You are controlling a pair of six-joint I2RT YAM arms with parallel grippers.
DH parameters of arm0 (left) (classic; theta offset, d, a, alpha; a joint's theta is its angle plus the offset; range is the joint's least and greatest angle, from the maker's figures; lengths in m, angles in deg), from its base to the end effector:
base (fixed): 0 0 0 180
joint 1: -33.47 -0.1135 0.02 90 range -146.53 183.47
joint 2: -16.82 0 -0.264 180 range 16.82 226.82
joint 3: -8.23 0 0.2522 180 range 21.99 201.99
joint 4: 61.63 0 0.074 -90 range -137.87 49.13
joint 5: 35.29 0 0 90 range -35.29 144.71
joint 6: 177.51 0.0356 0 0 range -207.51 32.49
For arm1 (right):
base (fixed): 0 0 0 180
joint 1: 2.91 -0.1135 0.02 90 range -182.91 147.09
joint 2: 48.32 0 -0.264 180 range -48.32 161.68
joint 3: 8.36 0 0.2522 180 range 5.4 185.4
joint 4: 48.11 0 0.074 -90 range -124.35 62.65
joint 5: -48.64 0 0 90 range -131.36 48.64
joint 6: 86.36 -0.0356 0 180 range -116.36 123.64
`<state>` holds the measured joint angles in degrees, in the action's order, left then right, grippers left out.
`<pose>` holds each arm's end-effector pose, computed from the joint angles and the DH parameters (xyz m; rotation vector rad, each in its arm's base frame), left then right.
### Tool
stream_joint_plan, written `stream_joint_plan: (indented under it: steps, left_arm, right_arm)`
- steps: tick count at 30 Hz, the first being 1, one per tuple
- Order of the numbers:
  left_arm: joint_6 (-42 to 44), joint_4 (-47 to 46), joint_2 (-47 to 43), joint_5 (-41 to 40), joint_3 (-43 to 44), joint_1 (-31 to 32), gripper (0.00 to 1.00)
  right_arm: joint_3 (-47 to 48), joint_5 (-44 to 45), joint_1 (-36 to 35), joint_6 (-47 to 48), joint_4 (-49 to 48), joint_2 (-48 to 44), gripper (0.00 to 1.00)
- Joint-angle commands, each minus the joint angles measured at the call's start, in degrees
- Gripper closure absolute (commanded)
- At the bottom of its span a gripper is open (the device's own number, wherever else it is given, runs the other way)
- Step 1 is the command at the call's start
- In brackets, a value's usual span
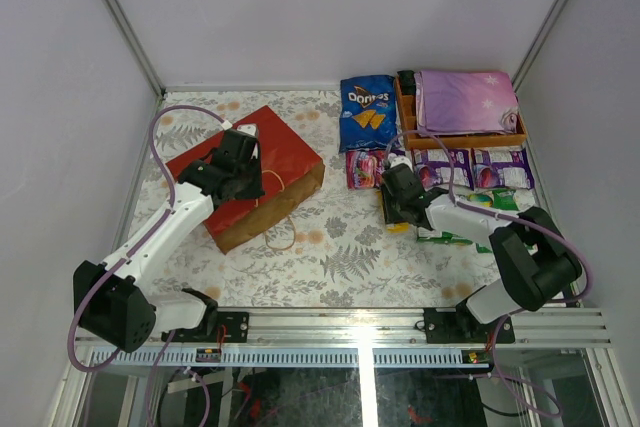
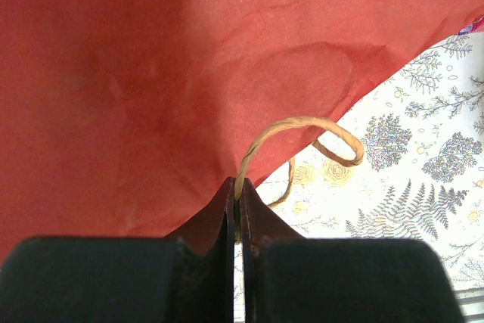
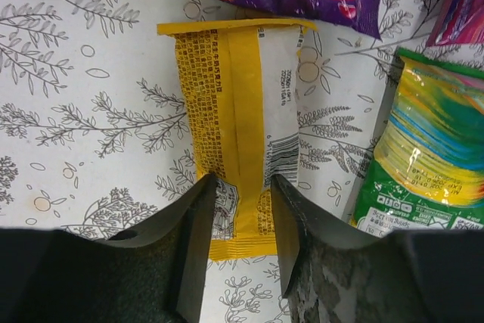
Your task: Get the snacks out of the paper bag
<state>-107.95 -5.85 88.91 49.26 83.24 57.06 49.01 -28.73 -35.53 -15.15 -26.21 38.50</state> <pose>0.2367 -0.0997 0.2903 0.0287 2.4989 -0.2044 0.2509 0.1513 0.1682 -0.1997 2.4333 0.1278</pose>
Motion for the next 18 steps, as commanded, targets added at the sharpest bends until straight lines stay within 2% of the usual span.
stream_joint_plan:
  steps: [1,7,18]
  left_arm:
    - [1.25,-2.47,0.02,-0.83,0.55,0.3,1.0]
    - [1.2,-2.47,-0.17,-0.67,0.53,0.25,1.0]
    - [1.13,-2.47,-0.68,-0.18,0.34,0.3,1.0]
  right_arm:
    - [-2.43,2.09,-0.07,-3.33,-1.55,-3.2,0.59]
    - [-6.21,4.54,-0.07,-7.74,-0.48,-7.75,0.63]
    - [-7.49,9.72,-0.07,-16.05,2.62,-10.5,0.63]
